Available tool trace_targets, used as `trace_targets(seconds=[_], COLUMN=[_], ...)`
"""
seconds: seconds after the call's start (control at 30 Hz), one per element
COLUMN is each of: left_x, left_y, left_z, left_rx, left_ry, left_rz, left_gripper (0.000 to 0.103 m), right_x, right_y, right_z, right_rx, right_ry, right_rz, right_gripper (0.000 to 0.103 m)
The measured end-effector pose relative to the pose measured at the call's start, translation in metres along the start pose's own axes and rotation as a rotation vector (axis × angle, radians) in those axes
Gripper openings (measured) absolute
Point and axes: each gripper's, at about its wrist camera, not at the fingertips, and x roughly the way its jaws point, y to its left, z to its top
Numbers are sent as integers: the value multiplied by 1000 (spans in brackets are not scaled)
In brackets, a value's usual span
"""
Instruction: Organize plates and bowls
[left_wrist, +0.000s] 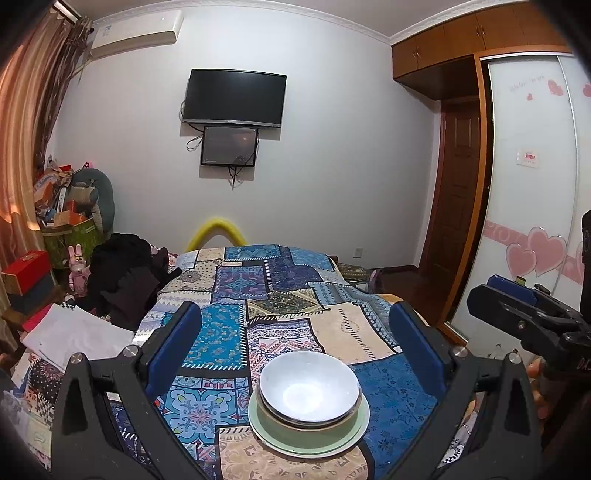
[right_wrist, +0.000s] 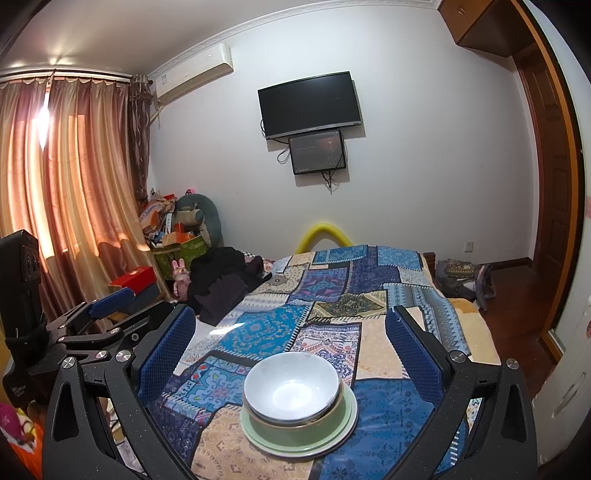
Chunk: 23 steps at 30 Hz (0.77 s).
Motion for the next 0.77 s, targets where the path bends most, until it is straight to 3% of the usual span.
trace_targets(seconds=[0.77], left_x=[5], left_y=[-2], left_z=[-4], left_rx=[-8], left_ry=[17], left_rz=[-11], left_gripper=[103], right_x=[5], right_y=[0], right_z=[-3], right_rx=[-1], right_ry=[27], right_rz=[0], right_gripper=[102])
